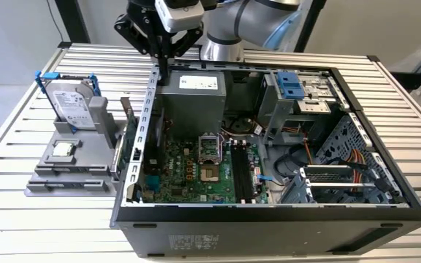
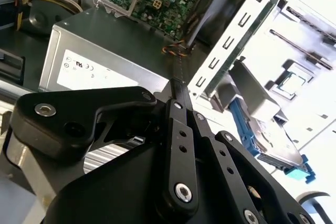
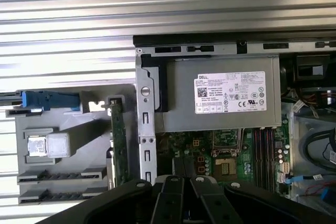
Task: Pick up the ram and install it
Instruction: 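Reach for the ram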
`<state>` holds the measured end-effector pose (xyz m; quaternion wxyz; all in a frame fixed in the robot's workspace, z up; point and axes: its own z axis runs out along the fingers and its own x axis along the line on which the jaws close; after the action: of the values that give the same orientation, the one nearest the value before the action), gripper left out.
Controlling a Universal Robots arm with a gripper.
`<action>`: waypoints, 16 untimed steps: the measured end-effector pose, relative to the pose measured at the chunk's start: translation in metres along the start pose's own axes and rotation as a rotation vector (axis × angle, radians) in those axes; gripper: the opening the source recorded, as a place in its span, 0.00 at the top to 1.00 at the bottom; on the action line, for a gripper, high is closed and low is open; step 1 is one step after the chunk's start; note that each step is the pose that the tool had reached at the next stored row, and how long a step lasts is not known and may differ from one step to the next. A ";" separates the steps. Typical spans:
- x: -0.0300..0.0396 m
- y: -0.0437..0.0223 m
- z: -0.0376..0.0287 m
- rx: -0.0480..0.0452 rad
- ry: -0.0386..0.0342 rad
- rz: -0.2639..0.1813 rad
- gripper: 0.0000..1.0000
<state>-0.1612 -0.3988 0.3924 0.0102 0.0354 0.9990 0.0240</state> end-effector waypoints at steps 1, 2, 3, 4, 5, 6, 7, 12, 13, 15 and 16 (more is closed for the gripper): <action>0.0011 -0.0001 0.0000 0.0000 0.0001 0.000 1.00; 0.0023 -0.0002 0.0000 0.0001 0.0001 0.000 1.00; 0.0034 -0.0002 -0.0001 0.0001 0.0001 0.000 1.00; 0.0046 -0.0003 0.0000 0.0000 0.0001 0.000 1.00; 0.0057 -0.0004 -0.0001 0.0000 0.0001 0.000 1.00; 0.0067 -0.0005 -0.0001 0.0000 0.0001 0.000 1.00; 0.0079 -0.0006 -0.0001 0.0000 0.0001 0.000 1.00; 0.0132 -0.0009 -0.0001 0.0000 0.0001 0.000 1.00; 0.0143 -0.0010 -0.0001 0.0000 0.0001 0.000 1.00; 0.0167 -0.0012 -0.0002 0.0000 0.0001 0.000 1.00; 0.0179 -0.0013 -0.0002 0.0000 0.0001 0.000 1.00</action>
<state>-0.1791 -0.3988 0.3922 0.0102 0.0353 0.9990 0.0240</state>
